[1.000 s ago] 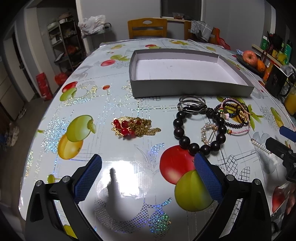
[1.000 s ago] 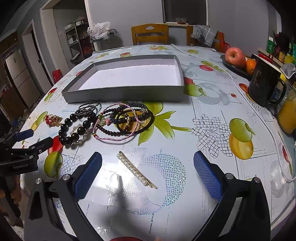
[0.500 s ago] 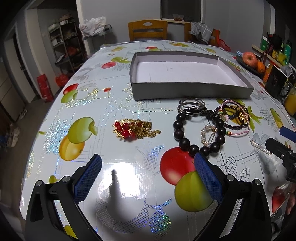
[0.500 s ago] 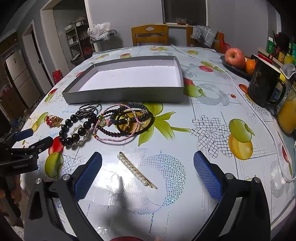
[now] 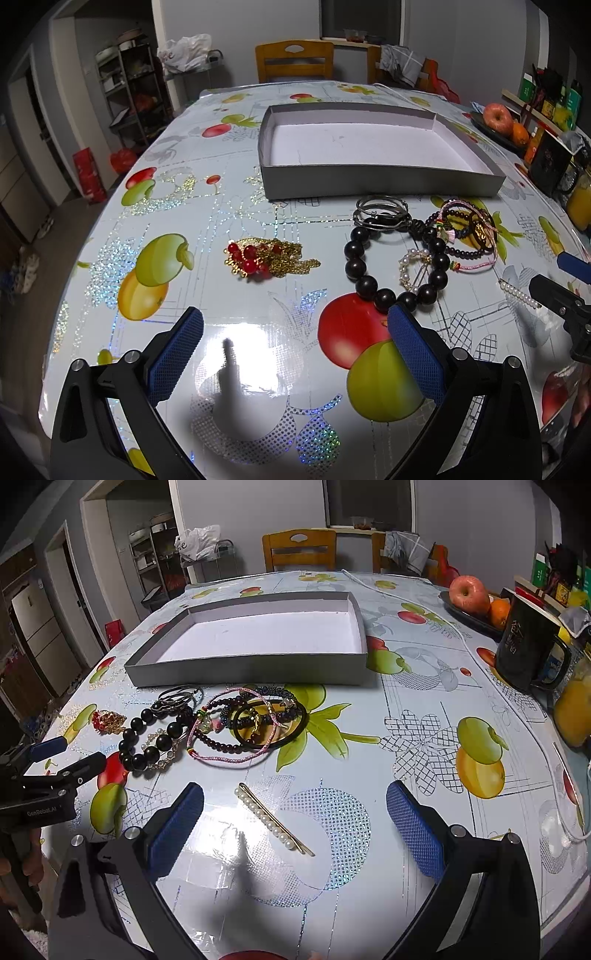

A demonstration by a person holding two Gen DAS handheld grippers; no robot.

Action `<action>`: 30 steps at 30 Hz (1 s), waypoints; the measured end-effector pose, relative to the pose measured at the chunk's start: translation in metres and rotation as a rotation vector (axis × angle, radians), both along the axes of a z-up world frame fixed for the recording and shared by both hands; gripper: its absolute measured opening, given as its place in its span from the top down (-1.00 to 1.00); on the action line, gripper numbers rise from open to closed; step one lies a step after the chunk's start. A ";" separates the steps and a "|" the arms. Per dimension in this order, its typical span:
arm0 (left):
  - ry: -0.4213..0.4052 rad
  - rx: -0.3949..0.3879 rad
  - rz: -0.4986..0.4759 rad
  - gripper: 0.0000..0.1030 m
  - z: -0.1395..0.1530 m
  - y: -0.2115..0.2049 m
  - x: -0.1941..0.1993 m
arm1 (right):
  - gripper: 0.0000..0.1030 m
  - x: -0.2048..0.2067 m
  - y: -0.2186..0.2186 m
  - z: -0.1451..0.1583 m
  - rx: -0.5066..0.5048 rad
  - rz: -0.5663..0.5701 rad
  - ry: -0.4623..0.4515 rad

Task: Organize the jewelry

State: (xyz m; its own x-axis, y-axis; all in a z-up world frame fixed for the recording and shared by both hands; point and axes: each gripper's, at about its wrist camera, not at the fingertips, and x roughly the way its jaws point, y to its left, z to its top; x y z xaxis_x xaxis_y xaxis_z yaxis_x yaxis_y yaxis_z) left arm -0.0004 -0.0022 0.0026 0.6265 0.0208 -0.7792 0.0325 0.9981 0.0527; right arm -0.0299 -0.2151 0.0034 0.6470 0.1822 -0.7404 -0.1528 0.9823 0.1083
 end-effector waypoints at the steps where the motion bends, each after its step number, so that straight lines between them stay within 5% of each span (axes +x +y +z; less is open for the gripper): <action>1: -0.003 0.001 -0.001 -0.93 0.000 0.000 -0.001 | -0.90 0.000 0.000 0.000 0.001 0.001 0.000; 30: -0.014 0.001 -0.002 -0.93 0.004 -0.001 -0.001 | -0.90 -0.002 0.000 0.003 0.003 0.000 -0.008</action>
